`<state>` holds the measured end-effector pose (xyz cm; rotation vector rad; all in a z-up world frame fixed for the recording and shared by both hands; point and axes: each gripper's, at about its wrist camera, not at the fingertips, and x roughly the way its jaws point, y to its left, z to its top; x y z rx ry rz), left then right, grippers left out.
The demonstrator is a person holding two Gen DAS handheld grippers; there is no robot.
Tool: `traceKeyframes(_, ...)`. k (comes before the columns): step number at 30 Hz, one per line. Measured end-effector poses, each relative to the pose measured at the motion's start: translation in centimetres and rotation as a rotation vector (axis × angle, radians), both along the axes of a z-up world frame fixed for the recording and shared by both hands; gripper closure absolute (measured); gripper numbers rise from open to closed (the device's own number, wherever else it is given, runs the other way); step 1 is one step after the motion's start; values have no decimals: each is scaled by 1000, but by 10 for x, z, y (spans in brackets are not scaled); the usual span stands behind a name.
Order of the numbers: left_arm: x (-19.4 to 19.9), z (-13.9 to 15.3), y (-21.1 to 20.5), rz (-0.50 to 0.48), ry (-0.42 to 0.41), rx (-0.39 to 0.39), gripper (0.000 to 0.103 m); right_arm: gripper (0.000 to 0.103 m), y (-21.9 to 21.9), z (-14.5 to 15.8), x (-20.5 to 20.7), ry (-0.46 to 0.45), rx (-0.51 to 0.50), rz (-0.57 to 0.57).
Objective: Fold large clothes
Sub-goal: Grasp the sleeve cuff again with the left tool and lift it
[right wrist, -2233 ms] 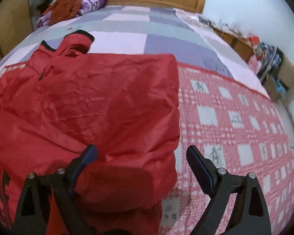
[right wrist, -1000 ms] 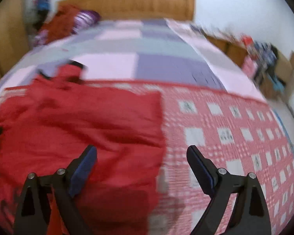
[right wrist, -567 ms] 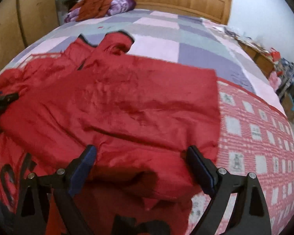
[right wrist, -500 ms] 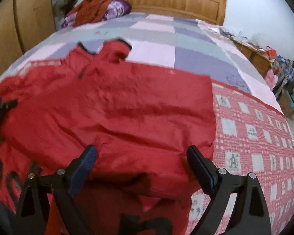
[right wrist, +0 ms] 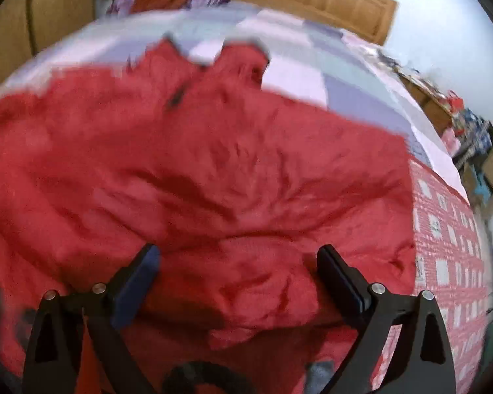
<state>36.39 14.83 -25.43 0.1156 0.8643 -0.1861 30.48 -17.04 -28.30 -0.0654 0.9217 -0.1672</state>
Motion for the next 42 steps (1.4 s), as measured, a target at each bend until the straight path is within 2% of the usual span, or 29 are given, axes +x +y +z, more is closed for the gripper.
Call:
traceKeyframes(1, -2, -2, 3, -1, 8, 3, 0, 5, 7, 8, -1, -33, -6, 14)
traceKeyframes(3, -6, -5, 13, 15, 15, 12, 0, 5, 17, 13, 3, -43, -43, 29)
traceKeyframes(5, -5, -5, 28, 47, 29, 2, 0, 5, 23, -7, 15, 52, -98, 0)
traceKeyframes(6, -4, -5, 37, 69, 36, -6, 0, 4, 22, -28, 29, 144, -90, -16)
traceKeyframes(7, -1, -4, 48, 96, 42, -13, 0, 3, 16, -43, 32, 176, -51, -30)
traceKeyframes(9, 6, -2, 79, 166, 50, -28, 0, 1, 6, -44, 25, 105, 1, -29)
traceKeyframes(18, 40, -5, 242, 496, 87, -89, 0, 0, 8, -50, 18, 48, -15, -16)
traceKeyframes(24, 52, -17, 328, 675, 106, -155, 0, 0, 14, -55, 12, 31, -10, -15)
traceKeyframes(27, 60, -27, 356, 744, 130, -190, 0, 0, 12, -54, 9, 24, -9, -14)
traceKeyframes(31, 74, -45, 370, 759, 186, -188, 0, 0, 11, -55, 10, 22, -6, -14)
traceKeyframes(35, 82, -64, 379, 782, 227, -231, 1, 0, 10, -55, 10, 20, -7, -15)
traceKeyframes(36, 85, -71, 381, 782, 238, -250, 5, 0, 10, -55, 10, 21, -6, -15)
traceKeyframes(37, 88, -75, 379, 775, 246, -261, 18, 0, 10, -55, 10, 21, -6, -15)
traceKeyframes(38, 93, -81, 376, 750, 257, -273, 27, 0, 10, -55, 10, 20, -6, -14)
traceKeyframes(39, 100, -85, 370, 708, 265, -271, 50, 0, 10, -55, 10, 20, -6, -14)
traceKeyframes(40, 105, -85, 360, 677, 265, -248, 65, 0, 10, -55, 10, 19, -6, -14)
traceKeyframes(41, 109, -84, 351, 654, 252, -210, 74, 0, 10, -55, 10, 18, -7, -14)
traceKeyframes(42, 112, -81, 343, 625, 234, -186, 89, 0, 10, -55, 10, 17, -7, -14)
